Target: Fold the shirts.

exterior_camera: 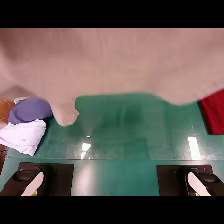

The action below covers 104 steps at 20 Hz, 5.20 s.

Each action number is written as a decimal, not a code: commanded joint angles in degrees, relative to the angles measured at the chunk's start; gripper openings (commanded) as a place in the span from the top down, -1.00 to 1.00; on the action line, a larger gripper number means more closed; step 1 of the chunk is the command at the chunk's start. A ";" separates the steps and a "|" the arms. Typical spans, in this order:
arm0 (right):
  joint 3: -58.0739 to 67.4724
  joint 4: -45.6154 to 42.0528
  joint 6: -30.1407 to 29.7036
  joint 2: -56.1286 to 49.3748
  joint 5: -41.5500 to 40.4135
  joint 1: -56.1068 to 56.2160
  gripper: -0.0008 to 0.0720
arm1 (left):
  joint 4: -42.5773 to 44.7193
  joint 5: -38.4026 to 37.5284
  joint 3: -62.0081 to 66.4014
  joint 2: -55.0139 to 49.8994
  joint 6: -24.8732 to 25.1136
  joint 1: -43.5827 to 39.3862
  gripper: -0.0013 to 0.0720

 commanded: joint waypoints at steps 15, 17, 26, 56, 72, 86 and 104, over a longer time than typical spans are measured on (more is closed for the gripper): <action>-21.38 -1.05 0.63 -45.24 -9.18 4.70 0.94 | -0.63 -2.40 -29.55 -46.42 4.11 0.07 0.91; -15.96 1.25 0.63 -49.51 -8.87 4.09 0.90 | -0.48 0.68 -29.53 -48.11 4.22 0.07 0.87; -19.61 14.25 -7.37 -41.48 0.20 -3.65 -0.22 | 0.66 -12.20 -33.70 -38.80 3.96 8.94 -0.70; -73.61 8.28 -8.72 -2.84 -2.54 -18.47 -0.21 | -9.16 3.43 -78.66 -20.68 12.50 2.93 0.91; -83.52 17.70 -10.29 -18.99 -15.65 -18.45 0.21 | -10.10 -2.14 -70.79 -20.35 12.50 2.93 0.91; -33.24 17.03 -10.25 4.15 -14.03 -9.64 0.94 | -6.16 -4.35 -22.75 -1.33 6.60 3.41 0.91; -14.88 -0.66 -1.66 -14.62 11.47 -6.75 0.94 | -5.68 -15.17 -21.62 -13.99 -1.03 2.93 0.91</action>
